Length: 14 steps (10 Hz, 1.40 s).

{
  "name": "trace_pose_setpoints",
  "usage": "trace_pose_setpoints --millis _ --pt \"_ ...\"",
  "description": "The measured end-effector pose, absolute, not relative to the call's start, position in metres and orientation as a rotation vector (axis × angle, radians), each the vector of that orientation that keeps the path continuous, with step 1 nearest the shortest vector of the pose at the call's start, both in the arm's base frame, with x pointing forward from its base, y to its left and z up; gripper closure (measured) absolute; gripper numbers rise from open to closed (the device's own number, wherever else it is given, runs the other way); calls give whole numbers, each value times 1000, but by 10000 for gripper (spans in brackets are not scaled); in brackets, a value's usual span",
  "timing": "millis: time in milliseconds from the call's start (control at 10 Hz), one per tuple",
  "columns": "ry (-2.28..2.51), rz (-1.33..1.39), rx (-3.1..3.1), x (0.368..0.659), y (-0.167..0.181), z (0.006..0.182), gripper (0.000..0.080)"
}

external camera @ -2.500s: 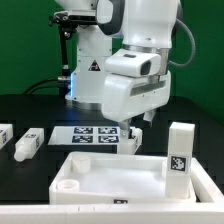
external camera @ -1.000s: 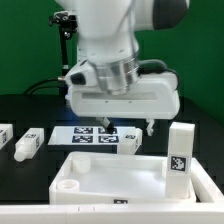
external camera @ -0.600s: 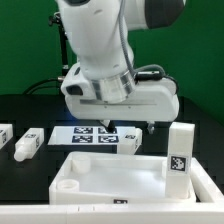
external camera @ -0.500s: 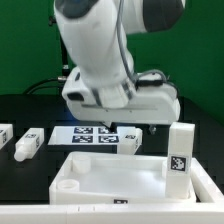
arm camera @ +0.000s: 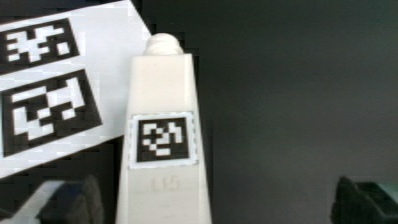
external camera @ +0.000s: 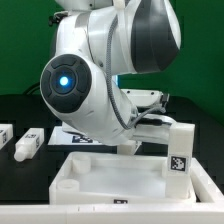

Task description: Assemble desk

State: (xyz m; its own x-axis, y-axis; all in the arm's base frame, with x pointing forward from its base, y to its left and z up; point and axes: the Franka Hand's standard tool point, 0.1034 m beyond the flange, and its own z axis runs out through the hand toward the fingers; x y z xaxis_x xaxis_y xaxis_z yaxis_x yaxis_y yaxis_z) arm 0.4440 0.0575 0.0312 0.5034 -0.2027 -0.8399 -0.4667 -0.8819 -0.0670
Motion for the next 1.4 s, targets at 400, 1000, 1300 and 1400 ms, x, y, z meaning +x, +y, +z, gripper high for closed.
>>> trace_pose_setpoints --millis 400,1000,1300,1400 --pt "554 1301 -2463 451 42 28 151" --pt "626 1394 -2415 413 60 10 274" --pt "626 1395 -2416 413 61 9 517" --pt "622 1387 -2420 415 61 14 515"
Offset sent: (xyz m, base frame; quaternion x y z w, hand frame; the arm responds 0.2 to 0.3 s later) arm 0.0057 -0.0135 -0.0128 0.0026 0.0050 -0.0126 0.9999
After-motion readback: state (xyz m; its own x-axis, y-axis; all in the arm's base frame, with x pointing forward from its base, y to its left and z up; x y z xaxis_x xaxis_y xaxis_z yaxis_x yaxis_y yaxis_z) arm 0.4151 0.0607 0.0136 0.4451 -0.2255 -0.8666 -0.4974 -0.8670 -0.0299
